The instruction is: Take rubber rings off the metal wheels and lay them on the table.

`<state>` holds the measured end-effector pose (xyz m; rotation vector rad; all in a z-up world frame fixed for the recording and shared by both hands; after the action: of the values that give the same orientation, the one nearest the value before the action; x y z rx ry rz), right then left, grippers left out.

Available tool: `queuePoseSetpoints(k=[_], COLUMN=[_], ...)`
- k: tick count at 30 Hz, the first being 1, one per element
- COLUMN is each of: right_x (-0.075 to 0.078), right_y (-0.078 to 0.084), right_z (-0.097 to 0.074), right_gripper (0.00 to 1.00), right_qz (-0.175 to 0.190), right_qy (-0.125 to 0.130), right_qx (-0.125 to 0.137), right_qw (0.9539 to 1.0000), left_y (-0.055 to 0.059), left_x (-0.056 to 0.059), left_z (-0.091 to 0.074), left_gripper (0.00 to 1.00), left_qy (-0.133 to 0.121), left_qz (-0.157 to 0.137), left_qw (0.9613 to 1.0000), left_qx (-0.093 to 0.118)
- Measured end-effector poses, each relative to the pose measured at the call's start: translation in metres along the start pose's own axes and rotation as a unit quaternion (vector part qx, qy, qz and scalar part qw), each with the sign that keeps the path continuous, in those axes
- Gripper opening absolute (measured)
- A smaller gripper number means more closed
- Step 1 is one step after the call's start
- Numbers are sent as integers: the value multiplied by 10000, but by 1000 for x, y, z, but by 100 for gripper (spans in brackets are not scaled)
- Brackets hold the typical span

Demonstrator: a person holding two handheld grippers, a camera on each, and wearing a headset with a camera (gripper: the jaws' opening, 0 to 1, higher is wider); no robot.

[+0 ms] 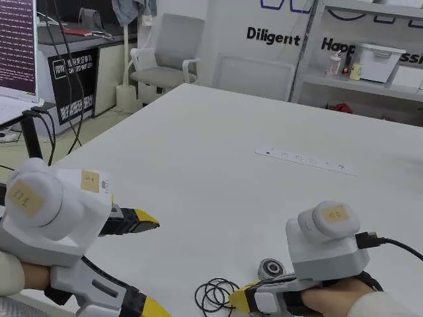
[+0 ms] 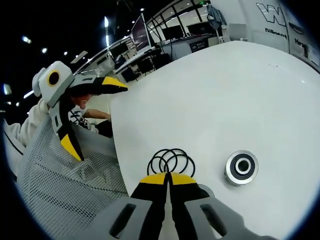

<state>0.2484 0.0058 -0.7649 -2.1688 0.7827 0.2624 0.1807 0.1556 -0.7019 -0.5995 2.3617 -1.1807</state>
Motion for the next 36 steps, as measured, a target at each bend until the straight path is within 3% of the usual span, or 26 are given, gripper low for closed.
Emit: queuePoseSetpoints(k=[21, 32, 36], right_x=[1, -5, -6], right_y=[-15, -29, -38], right_z=[-17, -40, -55], right_gripper=[13, 23, 30], right_qz=[-131, -343, -579], right_qy=[49, -14, -11], right_qx=[346, 672, 863], right_qw=[9993, 9971, 9946], left_y=[1, -1, -1], left_x=[-1, -2, -1], left_z=[0, 0, 1], left_gripper=[84, 85, 87], left_qy=[-39, -64, -43], left_qz=[-134, -194, -235], left_qw=[9999, 9998, 9997], left_qx=[33, 84, 102])
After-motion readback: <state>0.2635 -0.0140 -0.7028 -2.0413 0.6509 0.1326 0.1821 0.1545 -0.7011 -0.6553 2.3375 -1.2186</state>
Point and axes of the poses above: the centre of the closed fingertips' face, and the gripper's own axes: z roughly forward along the fingers, x roughly to its right, y roughly out of its underside, the point moved 6 cm from there along -z, roughly backward along the fingers, and after that the axes turned 6 degrees about z, right-handed, at the moved point
